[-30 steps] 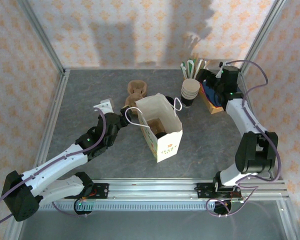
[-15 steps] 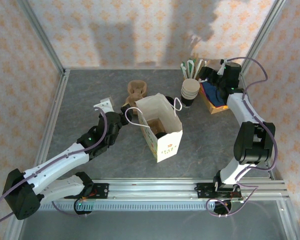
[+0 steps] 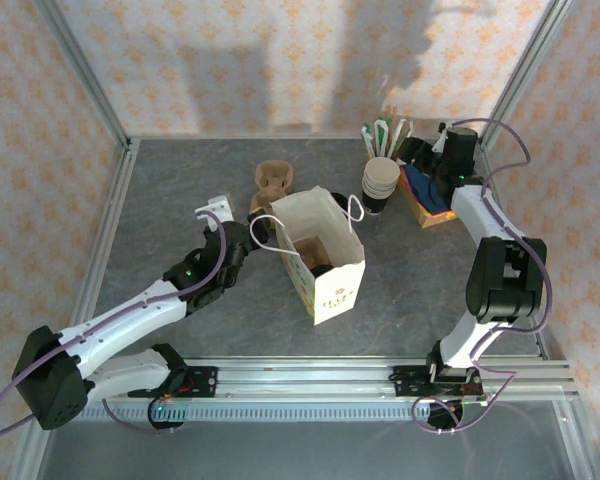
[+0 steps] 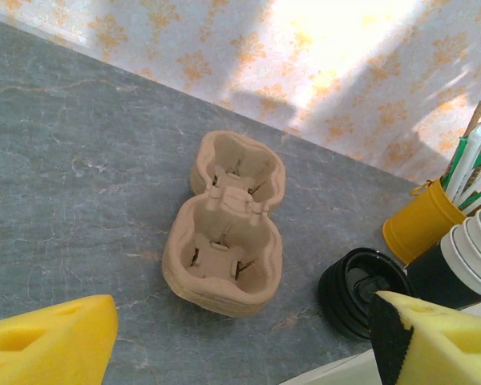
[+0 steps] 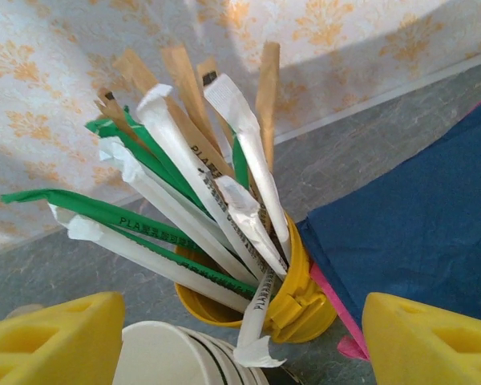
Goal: Pack the takeout coffee
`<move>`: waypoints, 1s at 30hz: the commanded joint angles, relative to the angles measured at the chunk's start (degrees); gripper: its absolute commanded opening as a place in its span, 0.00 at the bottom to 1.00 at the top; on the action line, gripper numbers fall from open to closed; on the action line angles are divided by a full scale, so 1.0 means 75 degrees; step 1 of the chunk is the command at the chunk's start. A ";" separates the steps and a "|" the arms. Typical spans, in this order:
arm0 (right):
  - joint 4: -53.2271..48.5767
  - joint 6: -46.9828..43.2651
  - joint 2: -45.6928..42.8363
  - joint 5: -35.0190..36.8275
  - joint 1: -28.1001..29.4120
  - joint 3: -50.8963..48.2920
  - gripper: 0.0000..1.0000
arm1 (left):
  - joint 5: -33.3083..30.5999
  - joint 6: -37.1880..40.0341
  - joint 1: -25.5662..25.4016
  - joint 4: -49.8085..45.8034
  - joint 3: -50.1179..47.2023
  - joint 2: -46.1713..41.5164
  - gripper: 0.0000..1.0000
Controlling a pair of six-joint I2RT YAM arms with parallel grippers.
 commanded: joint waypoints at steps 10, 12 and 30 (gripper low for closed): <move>-0.0081 0.0040 0.0413 -0.0347 0.0011 0.0385 0.70 | -0.0059 -0.0059 0.0111 0.0151 0.0158 0.0076 0.83; -0.0080 0.0062 0.0441 -0.0337 0.0006 0.0373 0.69 | -0.0048 -0.0070 0.0111 0.0163 0.0155 0.0089 0.83; -0.0426 -0.0046 0.0641 -0.0308 0.0007 0.0565 0.34 | 0.0004 -0.0211 0.0124 0.0108 0.0117 0.0162 0.82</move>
